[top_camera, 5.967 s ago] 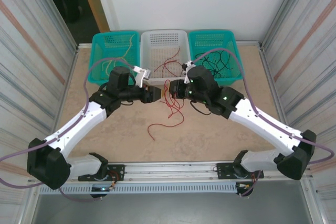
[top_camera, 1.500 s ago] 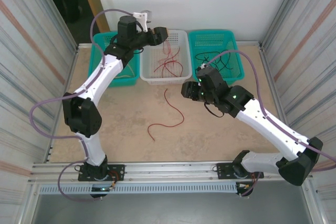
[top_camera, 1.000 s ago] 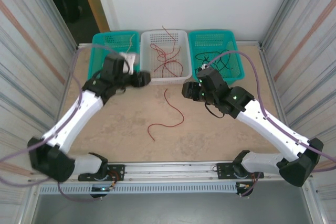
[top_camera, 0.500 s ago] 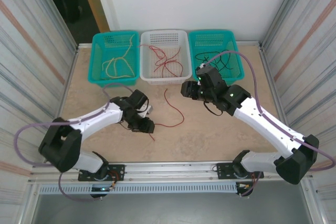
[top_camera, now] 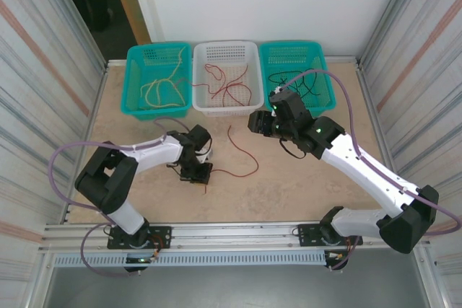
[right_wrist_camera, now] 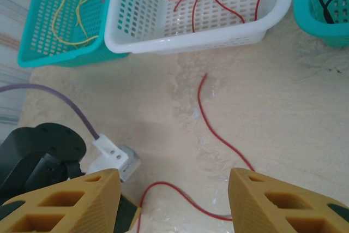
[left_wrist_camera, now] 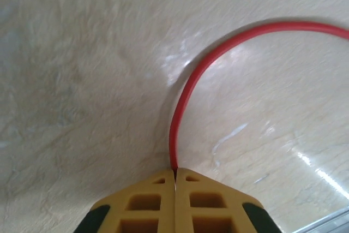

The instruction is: Untangle the cables

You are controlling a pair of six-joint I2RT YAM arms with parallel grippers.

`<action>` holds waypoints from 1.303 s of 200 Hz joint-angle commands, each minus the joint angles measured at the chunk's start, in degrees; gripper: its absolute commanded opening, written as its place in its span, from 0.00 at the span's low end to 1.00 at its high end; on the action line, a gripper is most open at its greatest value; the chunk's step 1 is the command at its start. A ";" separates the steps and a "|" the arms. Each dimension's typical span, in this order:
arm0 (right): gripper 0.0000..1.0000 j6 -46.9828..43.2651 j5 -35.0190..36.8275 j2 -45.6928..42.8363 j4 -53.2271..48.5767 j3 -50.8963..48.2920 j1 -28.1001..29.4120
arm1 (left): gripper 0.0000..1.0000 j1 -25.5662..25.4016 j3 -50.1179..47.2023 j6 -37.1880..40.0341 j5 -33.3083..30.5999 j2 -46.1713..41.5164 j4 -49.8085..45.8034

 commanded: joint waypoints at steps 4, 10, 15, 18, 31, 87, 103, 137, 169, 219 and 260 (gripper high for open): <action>0.55 0.59 -0.87 0.47 -0.08 0.76 -0.34 | 0.00 -1.18 2.71 1.87 -4.08 -7.98 -0.12; 0.55 0.40 -1.10 0.82 -0.08 0.92 -0.37 | 0.00 -1.27 3.56 2.41 -5.22 -10.09 -1.00; 0.55 0.28 -1.15 1.01 -0.08 1.02 -0.36 | 0.00 -1.27 4.24 2.95 -5.75 -12.27 -1.59; 0.55 0.30 -1.15 1.15 -0.01 1.15 -0.38 | 0.00 -1.28 4.69 3.39 -5.93 -13.39 -1.80; 0.56 0.18 -1.07 1.59 0.26 1.46 -0.36 | 0.00 -1.28 6.78 5.29 -6.28 -19.00 -2.03; 0.63 -1.73 -0.98 1.75 -0.99 4.38 -0.66 | 0.00 -1.18 22.21 14.27 -10.56 -30.70 -1.94; 0.64 -2.26 -0.60 1.74 -1.78 5.06 -0.92 | 0.00 -1.10 26.22 15.54 -10.54 -29.71 -1.77; 0.63 -1.89 -0.33 2.17 -4.01 5.40 -1.98 | 0.17 -0.60 23.91 14.59 -9.35 -24.17 -5.69; 0.64 -0.08 -0.31 1.31 -2.58 2.62 -2.38 | 0.50 -0.91 11.53 11.50 -8.06 -19.41 -3.37; 0.62 2.44 -1.37 4.47 -3.68 3.23 -2.95 | 0.39 -0.94 3.90 8.10 -3.81 -7.61 1.62; 0.62 3.12 -1.33 4.17 -4.27 3.05 -3.10 | 0.31 -1.05 3.73 8.30 -3.69 -1.34 2.41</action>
